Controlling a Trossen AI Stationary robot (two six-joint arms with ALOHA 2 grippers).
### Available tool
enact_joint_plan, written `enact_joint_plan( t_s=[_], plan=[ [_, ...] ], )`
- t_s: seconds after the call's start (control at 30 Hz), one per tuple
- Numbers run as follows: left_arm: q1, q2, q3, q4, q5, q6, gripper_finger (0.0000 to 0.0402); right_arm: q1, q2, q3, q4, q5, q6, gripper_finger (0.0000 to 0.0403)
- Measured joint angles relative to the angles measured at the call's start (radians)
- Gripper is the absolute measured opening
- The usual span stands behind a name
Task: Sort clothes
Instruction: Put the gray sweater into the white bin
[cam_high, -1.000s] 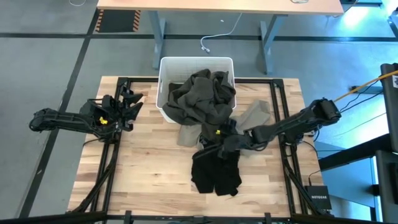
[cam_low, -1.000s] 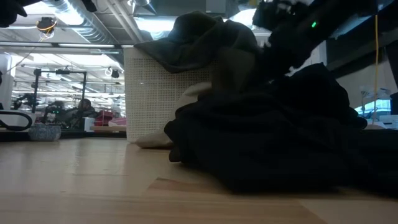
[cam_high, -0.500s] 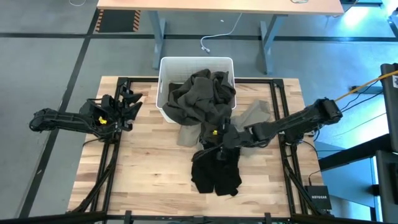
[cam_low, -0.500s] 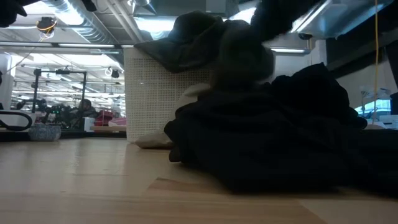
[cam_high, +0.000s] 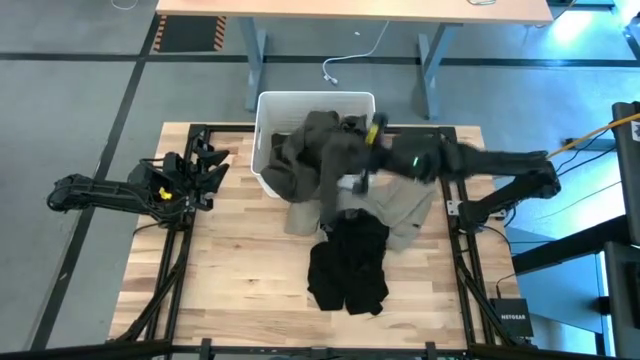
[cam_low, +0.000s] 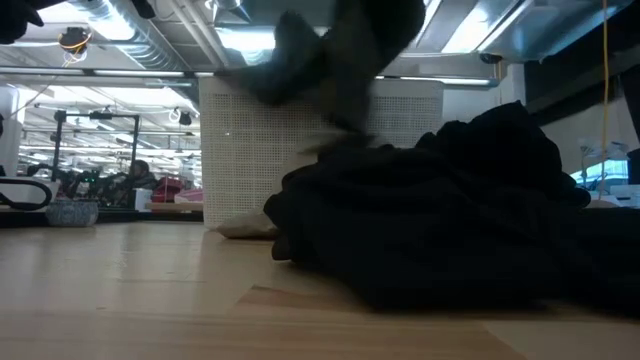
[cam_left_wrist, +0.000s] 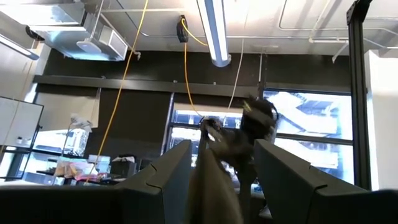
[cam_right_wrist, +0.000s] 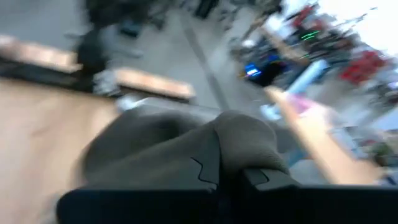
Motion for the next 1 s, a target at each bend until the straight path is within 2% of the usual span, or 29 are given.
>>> enact_joint_plan(
  t_s=[0.2,0.33,0.43,0.5,0.63,0.73,0.87,1.0],
  plan=[
    [0.0,0.0,0.0,0.0,0.0,0.014,0.017,-0.238,0.01,0.186,0.025,-0.081,-0.064,0.0012],
    [0.0,0.0,0.0,0.0,-0.001,0.03,0.017,-0.363,0.013,0.218,0.04,-0.111,-0.004,0.0011],
    [0.0,0.0,0.0,0.0,-0.003,0.03,0.017,-0.412,0.036,0.218,-0.047,-0.129,0.061,0.0013],
    [0.0,0.0,0.0,-0.002,-0.003,0.03,0.017,-0.419,0.067,0.218,-0.145,-0.183,0.084,0.0024],
    [0.0,0.0,0.0,-0.004,-0.003,0.03,0.017,-0.413,0.157,0.216,-0.28,-0.325,0.185,0.0057],
    [0.0,0.0,0.0,-0.003,-0.004,0.015,0.017,-0.414,0.217,0.216,-0.348,-0.392,0.251,0.009],
    [0.0,0.0,0.0,-0.004,-0.004,0.003,0.017,-0.414,0.236,0.231,-0.44,-0.401,0.245,0.0149],
    [0.0,0.001,0.0,-0.01,-0.004,0.007,0.017,-0.414,0.236,0.396,-0.601,-0.391,0.225,0.0204]
  ],
)
